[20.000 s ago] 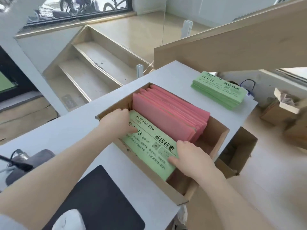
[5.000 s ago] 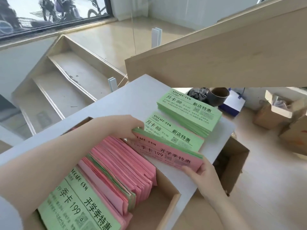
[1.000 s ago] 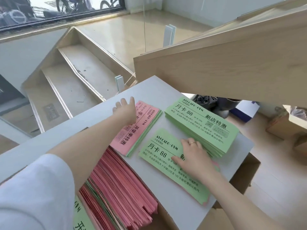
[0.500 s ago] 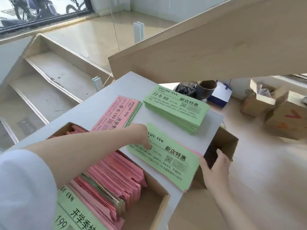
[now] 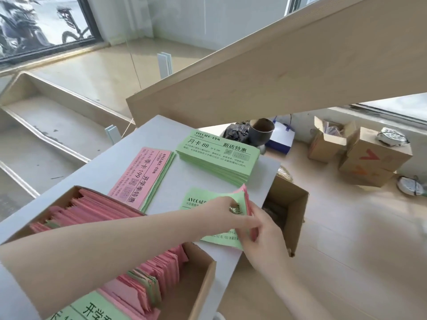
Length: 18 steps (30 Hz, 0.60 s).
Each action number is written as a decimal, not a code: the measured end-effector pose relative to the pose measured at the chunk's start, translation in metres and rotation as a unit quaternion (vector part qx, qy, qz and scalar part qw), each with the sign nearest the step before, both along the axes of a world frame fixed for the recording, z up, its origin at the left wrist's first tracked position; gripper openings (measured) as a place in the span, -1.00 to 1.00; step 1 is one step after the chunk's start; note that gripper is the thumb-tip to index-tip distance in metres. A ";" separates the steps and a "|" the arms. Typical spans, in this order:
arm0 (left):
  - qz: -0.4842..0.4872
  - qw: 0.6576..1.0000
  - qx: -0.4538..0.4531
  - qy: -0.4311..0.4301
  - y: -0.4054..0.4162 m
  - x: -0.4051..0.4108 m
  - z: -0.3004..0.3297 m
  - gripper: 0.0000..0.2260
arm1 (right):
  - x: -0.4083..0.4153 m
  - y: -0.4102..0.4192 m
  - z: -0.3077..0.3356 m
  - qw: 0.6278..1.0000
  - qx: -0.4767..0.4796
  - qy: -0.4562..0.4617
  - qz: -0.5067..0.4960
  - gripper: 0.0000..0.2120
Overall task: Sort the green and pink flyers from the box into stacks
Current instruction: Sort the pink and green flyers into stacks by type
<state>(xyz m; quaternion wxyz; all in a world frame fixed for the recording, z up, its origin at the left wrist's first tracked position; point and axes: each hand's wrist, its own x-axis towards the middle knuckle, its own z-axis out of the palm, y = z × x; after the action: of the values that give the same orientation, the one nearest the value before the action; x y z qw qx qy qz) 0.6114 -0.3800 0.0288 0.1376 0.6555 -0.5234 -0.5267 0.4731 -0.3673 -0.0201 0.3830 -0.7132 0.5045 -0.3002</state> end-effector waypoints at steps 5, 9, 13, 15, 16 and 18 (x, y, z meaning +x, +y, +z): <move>0.130 0.976 0.042 0.171 0.002 0.009 -0.008 -0.75 | -0.004 -0.009 0.000 0.988 0.103 -0.109 0.022 -0.61; 0.135 0.973 0.059 0.176 -0.002 0.007 -0.011 -0.94 | -0.009 -0.015 -0.006 0.979 0.150 -0.141 -0.001 -0.43; 0.137 0.979 0.078 0.131 -0.005 0.003 -0.013 -0.94 | -0.009 -0.015 -0.011 0.980 0.148 -0.129 -0.008 -0.45; 0.137 0.979 0.084 0.122 -0.006 0.002 -0.016 -0.85 | -0.010 -0.016 -0.013 0.980 0.152 -0.130 -0.008 -0.46; 0.136 0.980 0.087 0.119 -0.007 0.002 -0.017 -0.81 | -0.009 -0.017 -0.015 0.980 0.152 -0.129 -0.006 -0.51; 0.131 0.981 0.087 0.112 -0.009 0.001 -0.016 -0.77 | -0.008 -0.018 -0.015 0.978 0.159 -0.136 -0.001 -0.58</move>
<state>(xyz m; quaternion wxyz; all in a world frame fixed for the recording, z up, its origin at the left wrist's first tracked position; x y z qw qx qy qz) 0.6128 -0.3892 0.0124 0.2054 0.6649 -0.3663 -0.6177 0.4651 -0.3853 -0.0353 0.5565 -0.5953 0.4893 -0.3108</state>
